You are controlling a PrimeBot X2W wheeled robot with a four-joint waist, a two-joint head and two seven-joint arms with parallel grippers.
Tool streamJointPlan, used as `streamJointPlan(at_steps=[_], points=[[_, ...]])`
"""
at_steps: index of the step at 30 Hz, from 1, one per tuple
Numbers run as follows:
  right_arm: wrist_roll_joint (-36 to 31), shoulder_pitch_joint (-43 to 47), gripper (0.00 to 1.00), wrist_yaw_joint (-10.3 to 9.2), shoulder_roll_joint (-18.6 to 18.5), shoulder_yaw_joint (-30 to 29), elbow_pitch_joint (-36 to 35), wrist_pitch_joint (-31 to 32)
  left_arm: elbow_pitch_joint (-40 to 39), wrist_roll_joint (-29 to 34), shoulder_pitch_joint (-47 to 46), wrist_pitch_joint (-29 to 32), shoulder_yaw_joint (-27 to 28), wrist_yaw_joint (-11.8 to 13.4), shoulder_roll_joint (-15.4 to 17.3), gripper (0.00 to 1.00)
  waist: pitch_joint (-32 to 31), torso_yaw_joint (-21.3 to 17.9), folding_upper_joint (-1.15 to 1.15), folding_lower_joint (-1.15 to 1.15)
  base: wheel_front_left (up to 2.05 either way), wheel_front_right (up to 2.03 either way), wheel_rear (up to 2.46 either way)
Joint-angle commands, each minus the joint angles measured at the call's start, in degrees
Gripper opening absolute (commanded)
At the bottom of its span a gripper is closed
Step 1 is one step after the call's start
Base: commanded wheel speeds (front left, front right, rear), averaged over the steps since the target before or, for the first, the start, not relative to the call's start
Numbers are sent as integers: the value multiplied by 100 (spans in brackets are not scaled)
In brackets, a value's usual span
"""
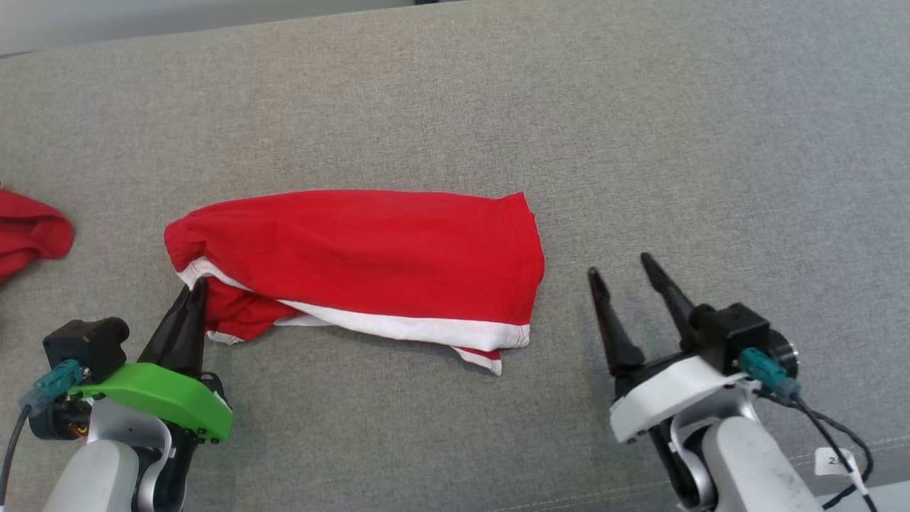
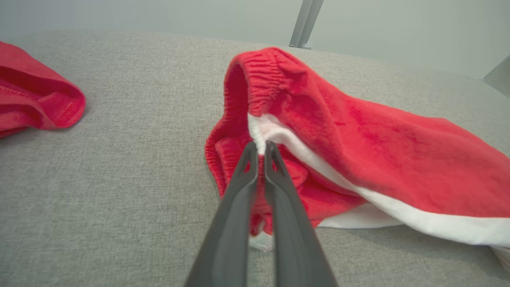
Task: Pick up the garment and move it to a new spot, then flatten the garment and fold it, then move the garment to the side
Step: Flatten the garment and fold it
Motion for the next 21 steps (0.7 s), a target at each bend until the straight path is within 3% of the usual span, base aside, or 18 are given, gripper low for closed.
streamJointPlan(at_steps=[1, 4, 13, 14, 15, 16, 21], points=[[74, -7, 100, 0, -20, 349, 104, 78, -49, 115, -115, -42, -22, 12, 67, 0, 36, 19, 0, 0, 0, 0, 0], [215, 14, 100, 0, -71, 857, 306, 150, -101, 130, -144, -71, -41, 27, 62, 0, 90, 67, 0, 0, 0, 0, 0], [558, -264, 100, 0, -123, 1526, 964, 76, -160, 159, -230, -95, -120, 70, 18, 0, 189, 178, 0, 0, 0, 0, 0], [589, -302, 58, 0, -131, 1550, 1021, 66, -165, 168, -233, -114, -127, 67, 22, 0, 197, 185, 0, 0, 0, 0, 0], [612, -337, 34, 0, -145, 1554, 1066, 42, -177, 187, -236, -149, -128, 72, 29, 0, 204, 192, 0, 0, 0, 0, 0], [633, -378, 0, 0, -156, 1562, 1102, 22, -186, 194, -235, -159, -129, 79, 37, 0, 208, 196, 0, 0, 0, 0, 0], [742, -514, 0, 0, -244, 1610, 952, -174, -375, 223, -210, -257, -93, 157, 67, 0, 199, 186, 0, 0, 0, 0, 0]])
